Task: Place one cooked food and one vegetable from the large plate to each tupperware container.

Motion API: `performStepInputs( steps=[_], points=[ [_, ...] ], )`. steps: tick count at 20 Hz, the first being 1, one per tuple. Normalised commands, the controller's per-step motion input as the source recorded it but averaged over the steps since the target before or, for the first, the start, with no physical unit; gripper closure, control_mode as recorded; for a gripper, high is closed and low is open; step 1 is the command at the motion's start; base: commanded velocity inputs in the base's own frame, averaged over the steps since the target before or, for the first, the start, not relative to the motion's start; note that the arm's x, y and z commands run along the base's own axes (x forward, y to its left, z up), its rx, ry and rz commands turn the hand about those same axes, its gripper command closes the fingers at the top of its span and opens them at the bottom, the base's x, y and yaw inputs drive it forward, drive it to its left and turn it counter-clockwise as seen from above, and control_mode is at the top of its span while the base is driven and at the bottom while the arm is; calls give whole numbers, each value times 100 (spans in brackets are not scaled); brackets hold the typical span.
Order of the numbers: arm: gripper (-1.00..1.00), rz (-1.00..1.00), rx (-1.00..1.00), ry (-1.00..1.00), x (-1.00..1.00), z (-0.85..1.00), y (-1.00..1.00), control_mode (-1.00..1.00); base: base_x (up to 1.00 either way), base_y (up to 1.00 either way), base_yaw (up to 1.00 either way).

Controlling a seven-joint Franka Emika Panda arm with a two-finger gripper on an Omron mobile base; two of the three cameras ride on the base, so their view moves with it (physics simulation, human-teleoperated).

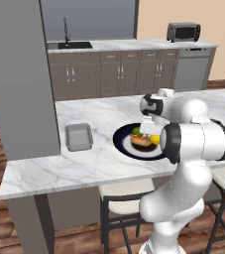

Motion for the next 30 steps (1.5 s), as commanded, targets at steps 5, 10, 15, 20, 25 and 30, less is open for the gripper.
performStepInputs(
  steps=[5, 10, 15, 20, 25, 30],
  points=[
    [100, -7, -4, -2, 0, 29, -98, -100, 0, 0, 0],
    [100, -12, -13, 0, 0, 13, -95, -100, 0, 0, 0],
    [100, -10, -10, 0, 9, 0, -93, -100, 0, 0, 0],
    [100, -11, -3, 0, 6, 0, -84, -100, 0, 0, 0],
    [100, -12, 0, 0, 27, 0, -79, -100, 0, 0, 0],
    [100, -8, 0, 0, 31, 0, -62, -100, 0, 0, 0]
  ],
)
